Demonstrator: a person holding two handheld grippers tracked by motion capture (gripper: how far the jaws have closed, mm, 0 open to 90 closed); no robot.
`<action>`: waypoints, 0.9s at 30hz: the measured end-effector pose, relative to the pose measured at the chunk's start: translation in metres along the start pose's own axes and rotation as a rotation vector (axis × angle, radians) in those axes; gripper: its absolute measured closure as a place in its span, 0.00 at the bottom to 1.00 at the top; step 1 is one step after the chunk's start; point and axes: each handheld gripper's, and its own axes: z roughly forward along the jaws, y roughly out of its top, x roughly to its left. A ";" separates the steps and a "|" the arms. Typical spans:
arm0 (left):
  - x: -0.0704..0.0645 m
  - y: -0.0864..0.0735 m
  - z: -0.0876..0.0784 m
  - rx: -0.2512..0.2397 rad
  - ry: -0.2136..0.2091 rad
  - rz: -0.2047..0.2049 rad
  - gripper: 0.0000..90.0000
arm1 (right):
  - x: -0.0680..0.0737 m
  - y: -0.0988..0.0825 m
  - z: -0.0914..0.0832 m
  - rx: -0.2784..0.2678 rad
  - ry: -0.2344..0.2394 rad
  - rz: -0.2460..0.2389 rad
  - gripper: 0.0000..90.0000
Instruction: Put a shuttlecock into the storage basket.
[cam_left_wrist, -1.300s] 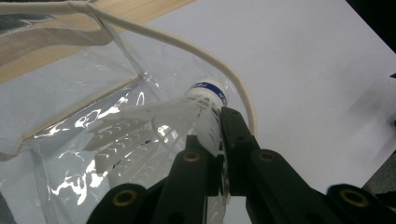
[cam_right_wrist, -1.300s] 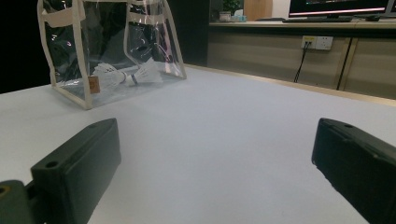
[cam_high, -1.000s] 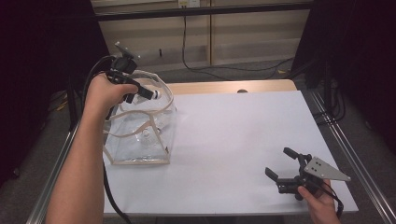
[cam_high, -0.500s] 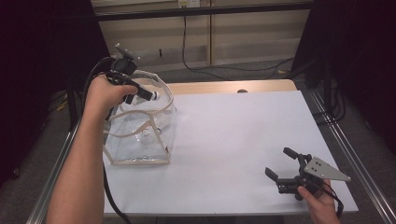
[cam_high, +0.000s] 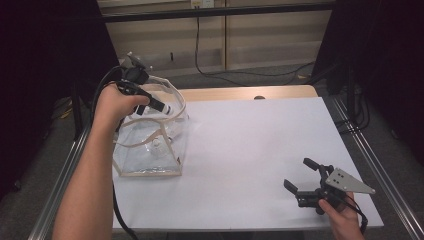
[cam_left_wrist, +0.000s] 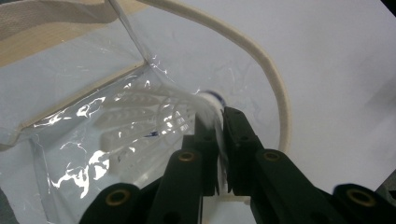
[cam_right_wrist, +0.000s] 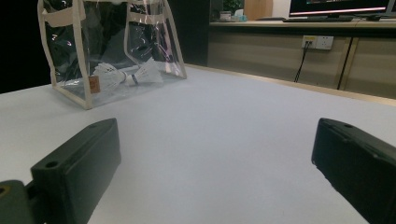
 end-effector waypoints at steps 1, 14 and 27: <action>0.001 0.000 0.000 0.002 -0.004 0.003 0.91 | 0.000 0.000 0.000 0.000 0.000 0.001 0.01; -0.011 -0.005 -0.010 -0.052 -0.079 0.012 0.79 | 0.000 0.000 0.000 -0.001 0.000 0.002 0.01; -0.033 -0.017 -0.018 -0.079 -0.160 0.081 0.53 | 0.001 0.000 0.000 0.004 0.002 -0.002 0.01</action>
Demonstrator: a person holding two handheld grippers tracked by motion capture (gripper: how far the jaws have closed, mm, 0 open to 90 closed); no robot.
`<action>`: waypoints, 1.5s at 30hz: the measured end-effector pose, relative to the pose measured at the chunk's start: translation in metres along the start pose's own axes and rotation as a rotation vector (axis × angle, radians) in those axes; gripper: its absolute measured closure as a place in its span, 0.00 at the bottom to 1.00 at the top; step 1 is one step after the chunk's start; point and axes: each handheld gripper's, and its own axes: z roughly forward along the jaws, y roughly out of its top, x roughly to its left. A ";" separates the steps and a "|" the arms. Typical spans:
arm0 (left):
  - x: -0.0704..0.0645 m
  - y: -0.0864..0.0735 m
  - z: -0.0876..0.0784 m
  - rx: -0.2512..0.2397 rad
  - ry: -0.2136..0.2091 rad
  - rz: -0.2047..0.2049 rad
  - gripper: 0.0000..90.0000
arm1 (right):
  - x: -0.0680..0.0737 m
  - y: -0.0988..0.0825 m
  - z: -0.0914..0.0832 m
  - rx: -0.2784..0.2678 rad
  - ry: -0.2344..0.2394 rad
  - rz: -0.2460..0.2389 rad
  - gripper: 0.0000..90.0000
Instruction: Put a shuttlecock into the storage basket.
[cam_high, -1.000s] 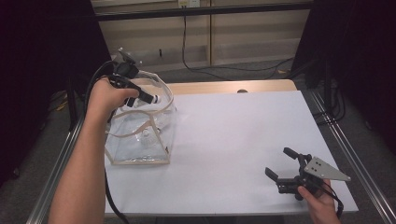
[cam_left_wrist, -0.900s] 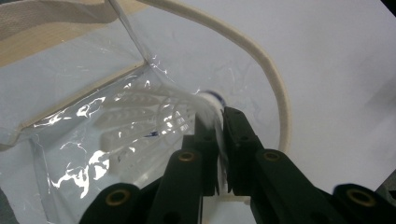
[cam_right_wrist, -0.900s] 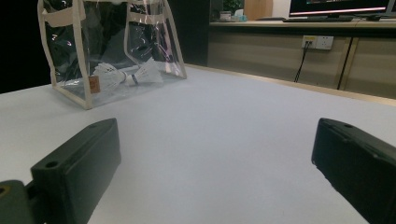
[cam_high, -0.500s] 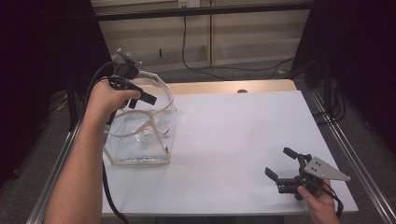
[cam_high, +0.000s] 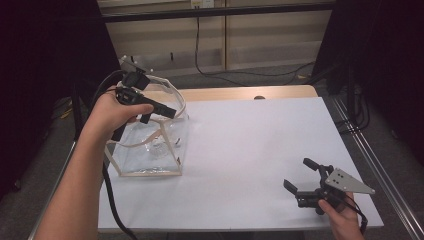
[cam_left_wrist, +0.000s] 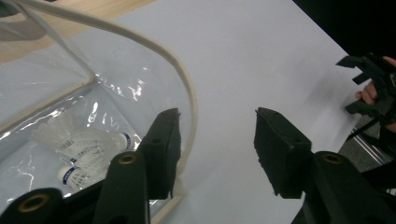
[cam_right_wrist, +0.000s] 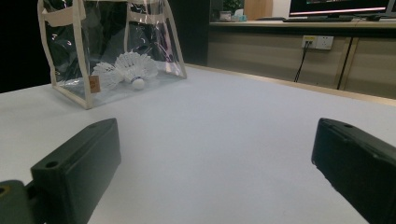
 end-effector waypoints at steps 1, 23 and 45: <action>-0.002 -0.001 0.001 0.000 0.002 0.004 0.50 | 0.000 0.000 0.000 0.000 -0.001 -0.002 0.01; -0.022 -0.050 0.012 -0.083 -0.128 0.094 0.30 | 0.001 0.000 0.001 -0.001 -0.002 -0.004 0.01; -0.025 -0.090 0.047 -0.088 -0.132 0.150 0.24 | 0.001 0.000 0.000 0.000 -0.003 -0.002 0.01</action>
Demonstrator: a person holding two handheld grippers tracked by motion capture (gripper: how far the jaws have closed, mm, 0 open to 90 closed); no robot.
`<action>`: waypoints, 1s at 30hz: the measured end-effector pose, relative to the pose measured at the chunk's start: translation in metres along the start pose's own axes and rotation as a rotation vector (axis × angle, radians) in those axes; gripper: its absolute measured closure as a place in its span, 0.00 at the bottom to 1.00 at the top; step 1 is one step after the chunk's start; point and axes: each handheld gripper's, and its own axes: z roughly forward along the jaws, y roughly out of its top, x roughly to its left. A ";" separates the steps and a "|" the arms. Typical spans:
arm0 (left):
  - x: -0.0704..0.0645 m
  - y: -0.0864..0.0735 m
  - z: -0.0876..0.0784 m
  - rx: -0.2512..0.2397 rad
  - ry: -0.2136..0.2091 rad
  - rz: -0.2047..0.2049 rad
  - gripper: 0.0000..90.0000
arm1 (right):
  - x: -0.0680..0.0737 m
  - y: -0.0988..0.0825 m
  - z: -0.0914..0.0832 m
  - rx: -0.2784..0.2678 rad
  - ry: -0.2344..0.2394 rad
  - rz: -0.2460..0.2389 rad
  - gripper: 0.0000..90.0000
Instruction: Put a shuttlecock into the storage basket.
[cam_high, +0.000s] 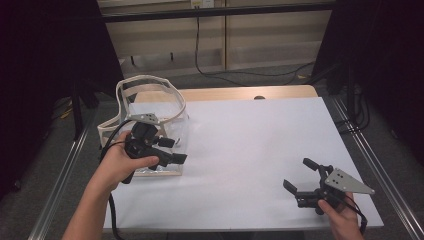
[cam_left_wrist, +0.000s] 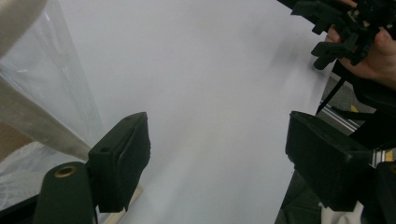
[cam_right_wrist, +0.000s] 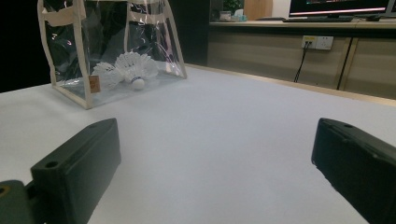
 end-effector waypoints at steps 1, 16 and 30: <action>0.000 -0.001 0.001 0.002 -0.004 0.002 0.24 | 0.000 0.000 0.000 0.000 0.000 0.000 0.01; 0.001 -0.020 0.020 0.011 0.003 0.015 0.23 | 0.000 0.000 0.000 0.000 0.001 0.000 0.01; 0.004 -0.035 0.034 0.009 -0.003 0.014 0.22 | 0.000 0.000 0.000 0.000 0.001 -0.001 0.01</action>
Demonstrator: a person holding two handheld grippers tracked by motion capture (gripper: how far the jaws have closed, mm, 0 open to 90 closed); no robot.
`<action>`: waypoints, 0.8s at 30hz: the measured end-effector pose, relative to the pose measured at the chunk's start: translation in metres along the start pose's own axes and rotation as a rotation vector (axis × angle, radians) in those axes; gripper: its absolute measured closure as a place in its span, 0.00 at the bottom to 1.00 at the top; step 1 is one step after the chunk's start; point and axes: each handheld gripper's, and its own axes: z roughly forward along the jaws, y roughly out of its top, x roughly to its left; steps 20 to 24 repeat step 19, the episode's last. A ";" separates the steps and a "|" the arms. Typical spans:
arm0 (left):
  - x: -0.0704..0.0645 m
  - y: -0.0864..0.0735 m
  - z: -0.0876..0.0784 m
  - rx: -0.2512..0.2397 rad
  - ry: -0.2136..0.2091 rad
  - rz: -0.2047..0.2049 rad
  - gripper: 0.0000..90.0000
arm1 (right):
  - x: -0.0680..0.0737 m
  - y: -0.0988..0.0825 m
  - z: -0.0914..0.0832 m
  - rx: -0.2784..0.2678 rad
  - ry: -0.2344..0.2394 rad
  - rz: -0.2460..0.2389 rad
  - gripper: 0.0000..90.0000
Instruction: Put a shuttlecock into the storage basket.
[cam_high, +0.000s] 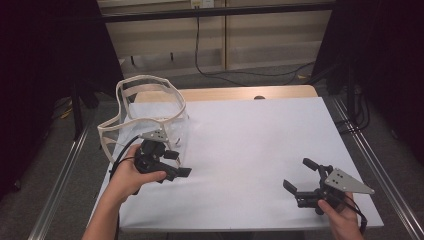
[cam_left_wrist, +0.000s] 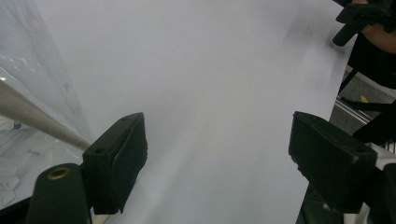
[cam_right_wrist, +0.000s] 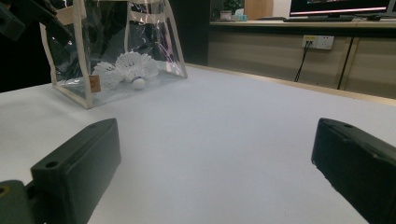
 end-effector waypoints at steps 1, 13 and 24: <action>0.000 -0.001 0.001 -0.007 -0.002 -0.001 0.22 | 0.000 0.000 0.000 0.001 -0.001 0.000 0.01; 0.001 -0.012 0.012 0.007 0.005 -0.001 0.21 | 0.000 0.000 0.000 0.001 -0.002 -0.001 0.01; 0.003 -0.021 0.018 -0.002 0.012 0.002 0.20 | 0.000 0.000 0.000 -0.001 -0.001 -0.001 0.01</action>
